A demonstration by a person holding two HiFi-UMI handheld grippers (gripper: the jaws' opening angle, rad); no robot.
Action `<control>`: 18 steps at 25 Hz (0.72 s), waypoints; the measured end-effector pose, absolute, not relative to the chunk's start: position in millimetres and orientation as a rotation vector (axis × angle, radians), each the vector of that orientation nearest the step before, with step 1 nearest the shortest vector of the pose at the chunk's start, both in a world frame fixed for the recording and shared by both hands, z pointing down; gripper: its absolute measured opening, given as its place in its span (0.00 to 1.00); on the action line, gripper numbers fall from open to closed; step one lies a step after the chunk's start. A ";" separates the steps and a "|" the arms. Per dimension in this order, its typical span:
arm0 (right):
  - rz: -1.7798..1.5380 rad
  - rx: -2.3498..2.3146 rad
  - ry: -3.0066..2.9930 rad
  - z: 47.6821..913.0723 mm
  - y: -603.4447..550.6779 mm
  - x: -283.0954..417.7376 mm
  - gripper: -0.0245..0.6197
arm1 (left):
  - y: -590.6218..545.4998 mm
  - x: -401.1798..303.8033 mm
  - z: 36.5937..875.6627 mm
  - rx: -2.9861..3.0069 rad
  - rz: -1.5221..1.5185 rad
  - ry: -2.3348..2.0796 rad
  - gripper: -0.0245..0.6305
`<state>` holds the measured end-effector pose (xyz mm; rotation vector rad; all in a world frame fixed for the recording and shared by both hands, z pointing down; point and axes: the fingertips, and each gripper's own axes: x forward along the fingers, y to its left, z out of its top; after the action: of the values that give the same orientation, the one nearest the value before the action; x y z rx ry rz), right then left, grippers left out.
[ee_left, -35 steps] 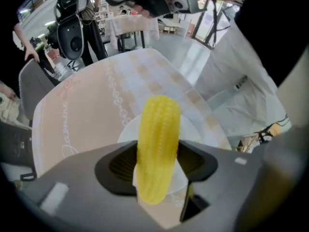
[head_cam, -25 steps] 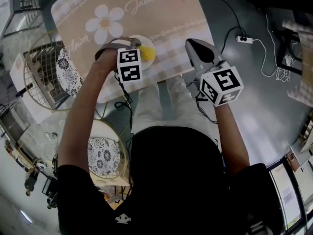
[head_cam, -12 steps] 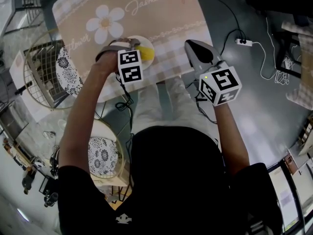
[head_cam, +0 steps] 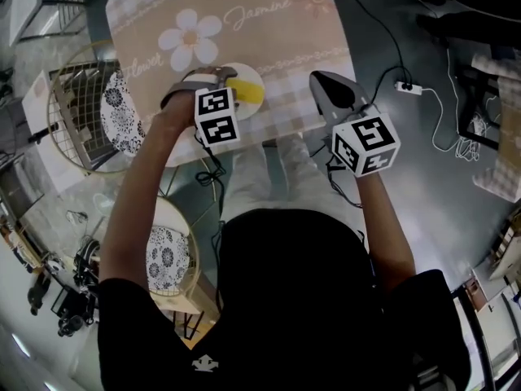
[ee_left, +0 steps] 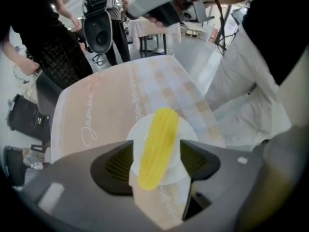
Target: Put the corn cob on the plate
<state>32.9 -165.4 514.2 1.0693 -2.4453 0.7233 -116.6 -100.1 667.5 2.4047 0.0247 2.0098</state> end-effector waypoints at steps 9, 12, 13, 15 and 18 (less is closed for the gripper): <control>0.648 0.981 -2.503 490.8 -168.0 22.0 0.04 | -118.1 -116.1 589.8 2.459 1.655 -0.519 0.27; 0.625 0.947 -2.524 482.9 -166.2 18.7 0.04 | -118.3 -115.0 569.1 2.451 1.533 -0.683 0.21; 0.618 0.934 -2.532 480.3 -165.4 17.5 0.04 | -118.2 -114.6 562.6 2.448 1.502 -0.735 0.17; 0.603 0.904 -2.549 475.4 -163.2 14.9 0.04 | -118.2 -113.4 549.7 2.442 1.441 -0.841 0.11; 0.587 0.859 -2.572 469.7 -157.7 11.4 0.04 | -115.0 -111.4 532.5 2.415 1.337 -0.983 0.05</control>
<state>11.4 -157.7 469.7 0.8587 -2.5720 0.5866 -111.4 -115.0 532.5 2.4150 -0.9828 1.3374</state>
